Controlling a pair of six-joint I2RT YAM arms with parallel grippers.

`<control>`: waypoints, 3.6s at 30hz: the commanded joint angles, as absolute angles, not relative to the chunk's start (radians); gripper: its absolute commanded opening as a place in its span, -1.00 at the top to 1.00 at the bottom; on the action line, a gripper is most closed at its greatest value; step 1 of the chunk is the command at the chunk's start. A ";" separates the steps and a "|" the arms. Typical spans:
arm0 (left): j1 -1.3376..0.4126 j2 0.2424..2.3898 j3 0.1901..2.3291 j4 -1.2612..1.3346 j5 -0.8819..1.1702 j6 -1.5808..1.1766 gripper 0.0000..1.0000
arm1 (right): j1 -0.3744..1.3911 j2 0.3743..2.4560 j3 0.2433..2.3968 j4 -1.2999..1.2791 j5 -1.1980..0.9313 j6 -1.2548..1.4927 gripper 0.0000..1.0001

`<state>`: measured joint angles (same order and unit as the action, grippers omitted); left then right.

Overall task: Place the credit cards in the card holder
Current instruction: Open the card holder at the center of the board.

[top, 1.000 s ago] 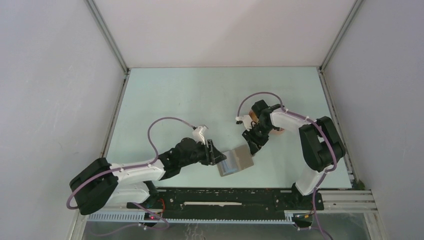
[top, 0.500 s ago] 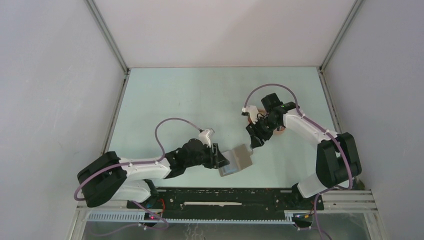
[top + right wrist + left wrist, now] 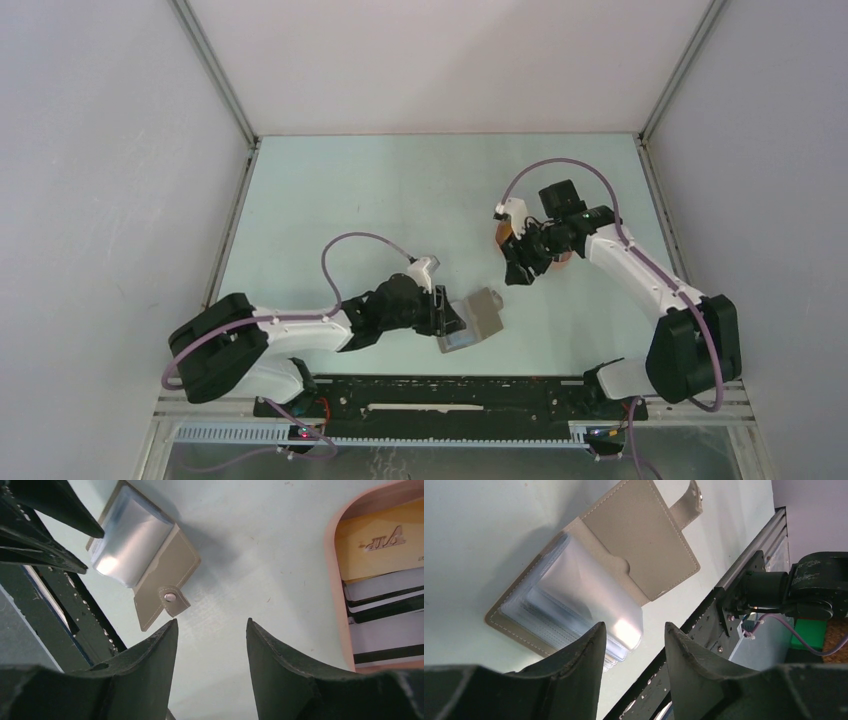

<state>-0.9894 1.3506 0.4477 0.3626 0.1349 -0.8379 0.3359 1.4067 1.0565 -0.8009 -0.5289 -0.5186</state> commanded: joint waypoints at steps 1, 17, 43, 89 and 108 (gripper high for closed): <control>-0.999 1.361 0.514 0.347 0.128 -0.826 -0.04 | 0.331 1.333 1.050 -0.773 -0.635 -0.542 -0.23; -1.003 1.288 0.479 0.344 0.062 -0.810 -0.04 | 0.578 1.118 0.802 -0.646 -0.838 -0.965 -0.08; -1.001 1.262 0.297 0.585 0.006 -0.961 -0.03 | 0.747 1.568 0.851 -0.601 -0.356 -0.887 0.76; -0.969 1.500 0.288 0.800 0.063 -1.127 -0.05 | 0.722 1.562 0.882 -0.630 -0.420 -0.842 0.72; -0.957 1.534 0.331 0.727 0.061 -1.068 0.15 | 0.546 1.422 0.910 -0.689 -0.510 -0.808 0.26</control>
